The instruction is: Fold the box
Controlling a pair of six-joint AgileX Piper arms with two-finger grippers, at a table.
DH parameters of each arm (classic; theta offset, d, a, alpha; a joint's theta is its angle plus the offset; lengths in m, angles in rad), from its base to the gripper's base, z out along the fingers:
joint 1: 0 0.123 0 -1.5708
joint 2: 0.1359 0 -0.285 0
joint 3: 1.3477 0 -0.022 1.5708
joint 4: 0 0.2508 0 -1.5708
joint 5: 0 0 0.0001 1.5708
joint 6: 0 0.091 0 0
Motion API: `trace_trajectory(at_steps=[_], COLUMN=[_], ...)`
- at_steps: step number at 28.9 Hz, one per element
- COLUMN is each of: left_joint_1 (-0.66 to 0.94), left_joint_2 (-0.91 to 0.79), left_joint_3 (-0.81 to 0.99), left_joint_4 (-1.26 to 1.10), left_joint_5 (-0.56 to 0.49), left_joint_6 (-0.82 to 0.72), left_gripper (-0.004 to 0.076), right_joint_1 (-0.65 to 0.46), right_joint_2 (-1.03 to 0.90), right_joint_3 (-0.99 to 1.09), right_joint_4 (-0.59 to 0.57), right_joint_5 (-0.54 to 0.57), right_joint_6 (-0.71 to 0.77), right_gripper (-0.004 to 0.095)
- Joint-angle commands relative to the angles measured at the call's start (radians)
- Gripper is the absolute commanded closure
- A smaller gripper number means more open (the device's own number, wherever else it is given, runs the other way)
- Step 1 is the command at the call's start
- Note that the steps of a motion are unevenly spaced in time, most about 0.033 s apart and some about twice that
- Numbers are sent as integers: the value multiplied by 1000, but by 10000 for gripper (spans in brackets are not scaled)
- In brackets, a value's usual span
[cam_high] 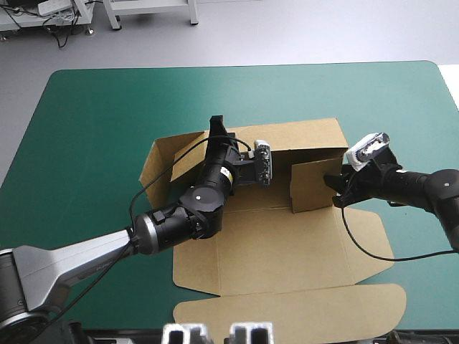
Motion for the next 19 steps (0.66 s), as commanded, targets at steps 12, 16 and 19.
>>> trace_trajectory(at_steps=[12, 16, 19], left_joint_1=[-7, -7, -7], left_joint_2=[-42, -42, -42], left_joint_3=[-26, -26, -26], left_joint_4=[41, 162, 164], left_joint_5=[17, 55, 38], left_joint_6=[-23, -142, -164], left_gripper=[734, 734, 734], right_joint_1=[3, 3, 3], right_joint_2=[20, 35, 48], right_joint_3=[-23, -23, -23], right_joint_4=[69, 51, 51], right_joint_5=[22, 18, 18], right_joint_6=[-58, -58, -58], right_gripper=[437, 437, 437])
